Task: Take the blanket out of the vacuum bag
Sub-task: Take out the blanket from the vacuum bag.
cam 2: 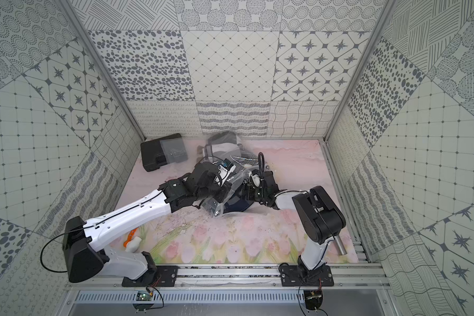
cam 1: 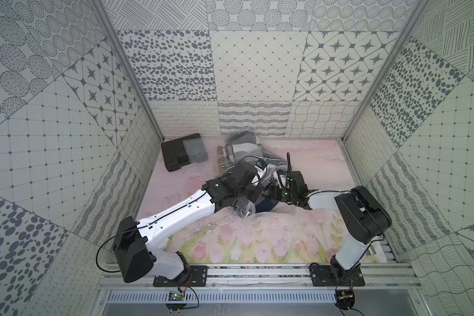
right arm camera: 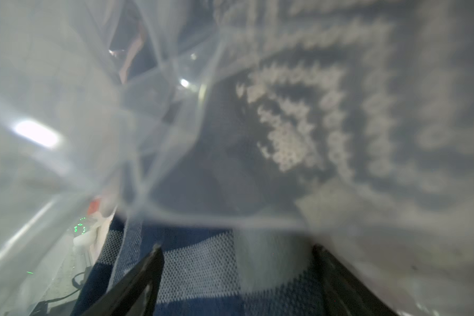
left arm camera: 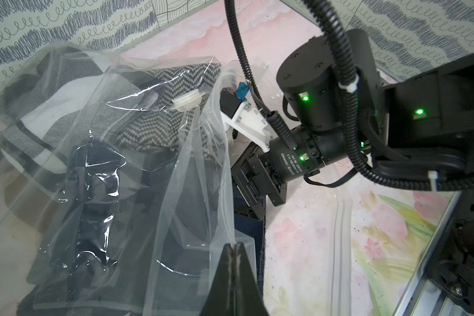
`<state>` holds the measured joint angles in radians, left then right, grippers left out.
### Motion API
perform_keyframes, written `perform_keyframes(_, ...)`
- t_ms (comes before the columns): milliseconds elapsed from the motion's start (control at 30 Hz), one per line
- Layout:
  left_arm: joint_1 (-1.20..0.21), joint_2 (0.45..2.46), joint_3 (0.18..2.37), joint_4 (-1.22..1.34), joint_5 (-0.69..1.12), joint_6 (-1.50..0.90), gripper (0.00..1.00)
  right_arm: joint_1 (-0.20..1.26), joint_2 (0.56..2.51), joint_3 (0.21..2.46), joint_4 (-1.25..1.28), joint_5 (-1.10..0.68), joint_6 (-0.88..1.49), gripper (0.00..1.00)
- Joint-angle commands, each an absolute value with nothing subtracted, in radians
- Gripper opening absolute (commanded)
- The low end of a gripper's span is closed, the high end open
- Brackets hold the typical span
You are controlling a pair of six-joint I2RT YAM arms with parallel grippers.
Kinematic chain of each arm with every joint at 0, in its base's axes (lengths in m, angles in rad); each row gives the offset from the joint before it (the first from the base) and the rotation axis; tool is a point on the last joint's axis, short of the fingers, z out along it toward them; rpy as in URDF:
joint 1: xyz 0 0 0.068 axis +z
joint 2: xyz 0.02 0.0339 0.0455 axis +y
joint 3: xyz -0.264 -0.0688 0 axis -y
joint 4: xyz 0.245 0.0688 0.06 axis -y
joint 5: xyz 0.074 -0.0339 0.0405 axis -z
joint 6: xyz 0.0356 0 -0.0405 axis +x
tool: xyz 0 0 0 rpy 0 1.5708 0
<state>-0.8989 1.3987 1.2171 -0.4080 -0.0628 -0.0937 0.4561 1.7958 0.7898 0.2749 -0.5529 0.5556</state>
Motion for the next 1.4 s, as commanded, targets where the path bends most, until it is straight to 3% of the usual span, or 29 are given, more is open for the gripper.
perform_keyframes(0, -0.910, 1.409, 1.230, -0.362, -0.072, -0.082, 0.00, 0.488, 1.902, 0.802, 0.198, -0.724, 0.575, 0.82)
perform_keyframes(67, -0.910, 1.416, 1.235, -0.351, -0.074, -0.071, 0.00, 0.510, 1.912, 0.810, 0.201, -0.785, 0.588, 0.79)
perform_keyframes(133, -0.909, 1.426, 1.235, -0.333, -0.074, -0.065, 0.00, 0.537, 1.906, 0.818, 0.158, -0.802, 0.573, 0.70)
perform_keyframes(367, -0.913, 1.461, 1.241, -0.301, -0.055, -0.063, 0.00, 0.563, 1.845, 0.804, 0.098, -0.772, 0.567, 0.05)
perform_keyframes(400, -0.912, 1.462, 1.241, -0.302, -0.058, -0.059, 0.00, 0.563, 1.818, 0.811, 0.071, -0.758, 0.568, 0.00)
perform_keyframes(800, -0.914, 1.486, 1.122, -0.163, -0.401, -0.068, 0.00, 0.561, 1.453, 1.081, -0.468, -0.578, 0.536, 0.00)
perform_keyframes(1100, -0.915, 1.549, 1.024, 0.028, -0.400, -0.051, 0.00, 0.540, 1.214, 1.081, -0.505, -0.522, 0.714, 0.00)
perform_keyframes(1367, -0.919, 1.535, 0.969, 0.051, -0.386, -0.078, 0.00, 0.443, 1.106, 1.232, -0.650, -0.454, 0.681, 0.00)
